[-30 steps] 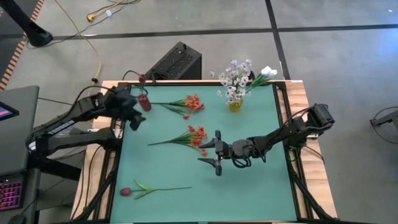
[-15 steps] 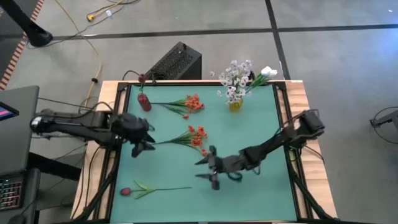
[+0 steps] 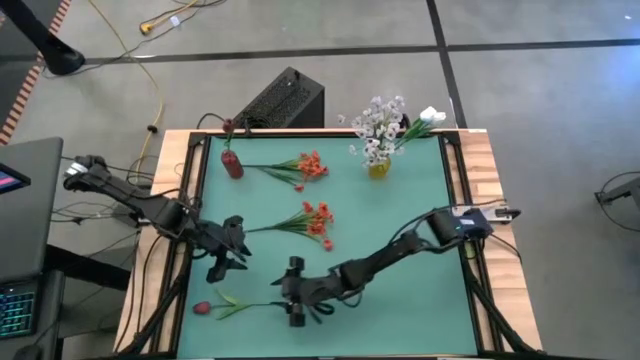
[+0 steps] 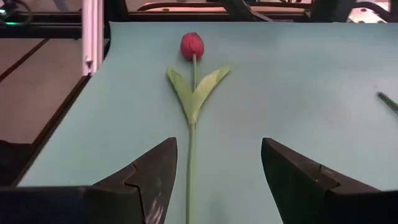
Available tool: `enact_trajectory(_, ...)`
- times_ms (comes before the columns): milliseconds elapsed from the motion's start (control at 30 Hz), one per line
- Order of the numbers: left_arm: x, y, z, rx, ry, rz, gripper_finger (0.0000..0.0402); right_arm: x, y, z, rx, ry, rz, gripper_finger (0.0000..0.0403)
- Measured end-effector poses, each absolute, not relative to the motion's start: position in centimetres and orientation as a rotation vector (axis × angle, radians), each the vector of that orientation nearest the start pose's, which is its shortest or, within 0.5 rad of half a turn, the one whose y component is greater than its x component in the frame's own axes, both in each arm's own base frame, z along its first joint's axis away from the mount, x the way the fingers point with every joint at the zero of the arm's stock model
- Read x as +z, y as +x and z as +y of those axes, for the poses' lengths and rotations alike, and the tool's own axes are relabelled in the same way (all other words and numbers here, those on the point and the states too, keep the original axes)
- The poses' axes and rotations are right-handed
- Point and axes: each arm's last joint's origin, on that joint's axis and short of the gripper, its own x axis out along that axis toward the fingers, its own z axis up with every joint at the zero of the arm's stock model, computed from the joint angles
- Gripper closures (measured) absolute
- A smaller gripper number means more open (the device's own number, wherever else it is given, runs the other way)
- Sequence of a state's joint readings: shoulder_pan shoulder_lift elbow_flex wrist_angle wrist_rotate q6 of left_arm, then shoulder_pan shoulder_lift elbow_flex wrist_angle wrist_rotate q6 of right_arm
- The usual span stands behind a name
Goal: Sort flowers into vase by color
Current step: Put the red tulip into the red vase
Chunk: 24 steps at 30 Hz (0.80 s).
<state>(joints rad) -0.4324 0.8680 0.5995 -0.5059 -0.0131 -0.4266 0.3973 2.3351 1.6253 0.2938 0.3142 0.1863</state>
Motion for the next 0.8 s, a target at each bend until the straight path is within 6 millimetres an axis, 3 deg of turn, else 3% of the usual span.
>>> enact_trajectory(233, 22.6, 15.5, -8.1, -0.243, -0.153, 0.842, 0.0219, 10.3, 51.1, 20.0, -0.005, -0.006, 0.458, 0.0143)
enact_trajectory(400, 22.5, 15.3, -8.5, -0.271, -0.127, 0.844, 0.0219, 9.7, 52.4, 20.6, -0.011, -0.004, 0.445, 0.0143)
enact_trajectory(567, 22.5, 15.1, -8.8, -0.302, -0.090, 0.843, 0.0219, 8.8, 52.4, 20.7, -0.022, -0.011, 0.490, 0.0156)
enact_trajectory(800, 22.5, 15.0, -9.0, -0.327, -0.056, 0.839, 0.0219, 8.3, 51.4, 21.7, -0.048, 0.041, 0.576, 0.0232)
